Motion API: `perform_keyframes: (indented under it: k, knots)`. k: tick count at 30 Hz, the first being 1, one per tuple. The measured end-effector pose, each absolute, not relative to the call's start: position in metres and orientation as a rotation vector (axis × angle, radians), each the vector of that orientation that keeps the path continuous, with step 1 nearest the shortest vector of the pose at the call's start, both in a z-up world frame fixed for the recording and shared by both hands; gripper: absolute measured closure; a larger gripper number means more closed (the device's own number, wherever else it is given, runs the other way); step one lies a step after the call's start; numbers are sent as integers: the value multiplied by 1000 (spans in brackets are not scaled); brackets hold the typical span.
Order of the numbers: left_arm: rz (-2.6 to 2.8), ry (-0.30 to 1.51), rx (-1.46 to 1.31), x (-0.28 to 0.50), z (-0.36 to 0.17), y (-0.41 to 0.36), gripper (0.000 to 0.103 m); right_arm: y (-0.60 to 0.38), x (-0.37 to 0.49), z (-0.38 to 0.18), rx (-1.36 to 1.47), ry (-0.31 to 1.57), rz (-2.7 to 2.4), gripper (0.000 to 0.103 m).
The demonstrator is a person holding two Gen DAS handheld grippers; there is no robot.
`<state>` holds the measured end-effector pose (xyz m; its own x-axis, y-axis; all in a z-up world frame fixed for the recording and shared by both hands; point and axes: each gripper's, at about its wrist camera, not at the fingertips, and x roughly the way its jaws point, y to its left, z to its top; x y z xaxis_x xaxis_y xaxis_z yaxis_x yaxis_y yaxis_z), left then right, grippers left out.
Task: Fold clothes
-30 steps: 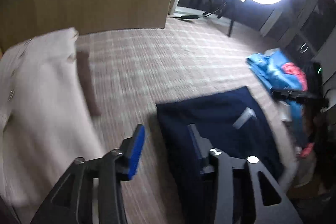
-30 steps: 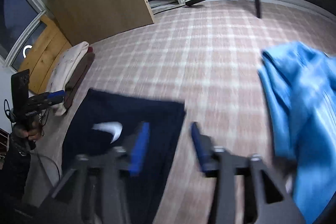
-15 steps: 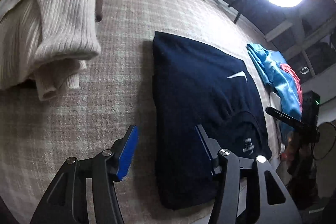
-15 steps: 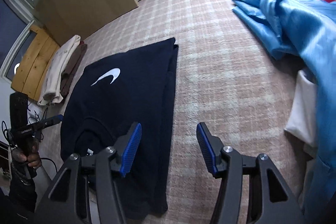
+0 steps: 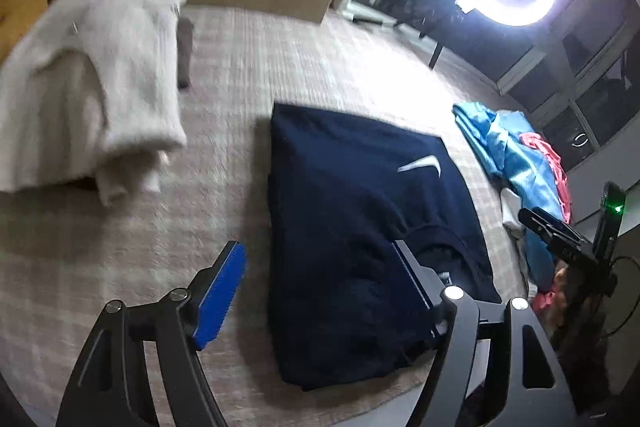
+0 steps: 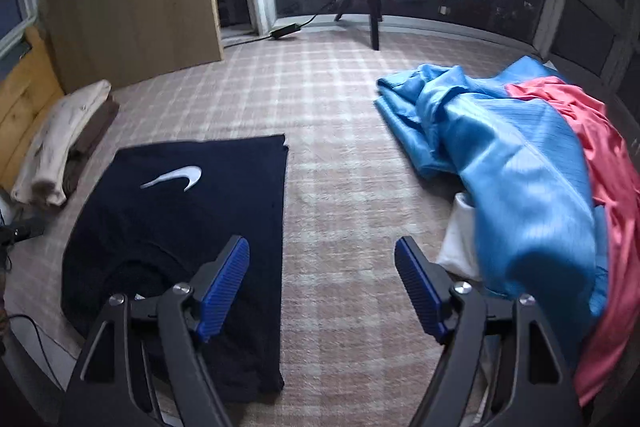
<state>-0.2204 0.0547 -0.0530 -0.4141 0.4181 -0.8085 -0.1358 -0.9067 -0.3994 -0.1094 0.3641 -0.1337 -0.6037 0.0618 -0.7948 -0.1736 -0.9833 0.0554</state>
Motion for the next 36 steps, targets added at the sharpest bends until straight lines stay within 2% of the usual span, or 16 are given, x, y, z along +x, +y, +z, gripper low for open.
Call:
perform_keyframes:
  k: [3, 8, 11, 14, 20, 22, 23, 24, 25, 26, 28, 29, 31, 36]
  knots:
    - [2342, -354, -1500, -229, -66, 61, 32, 363, -123, -150, -1389, 244, 2741, 28]
    - [2291, -307, -1595, -247, -97, 72, 32, 370, -145, -186, -1576, 439, 2741, 28]
    - [2299, -279, -1573, -245, -100, 80, 32, 362, -146, -196, -1610, 334, 2725, 27]
    - [2274, -251, -1567, -241, -100, 92, 34, 350, -144, -197, -1583, 179, 2745, 21]
    - [2309, 5, -1531, -228, -100, 129, 37, 341, -146, -194, -1600, 191, 2729, 22]
    - [2303, 11, -1531, -227, -100, 131, 44, 330, -144, -192, -1634, 140, 2793, 32]
    - [2298, 8, -1533, -227, -100, 132, 45, 326, -144, -191, -1651, 117, 2820, 44]
    - [2289, -11, -1530, -228, -99, 131, 48, 322, -144, -189, -1667, 94, 2841, 51]
    - [2280, -31, -1527, -228, -99, 130, 56, 322, -144, -189, -1683, 93, 2860, 53]
    - [2271, -50, -1525, -229, -99, 129, 59, 324, -146, -189, -1698, 107, 2877, 56]
    - [2253, -89, -1519, -230, -98, 128, 74, 333, -148, -188, -1723, 205, 2895, 74]
    - [2244, -108, -1516, -231, -98, 127, 77, 340, -149, -190, -1739, 294, 2898, 80]
    - [2225, -147, -1510, -232, -97, 125, 83, 353, -152, -195, -1765, 490, 2897, 84]
    - [2199, -223, -1473, -233, -86, 120, 88, 365, -153, -186, -1760, 802, 2923, 90]
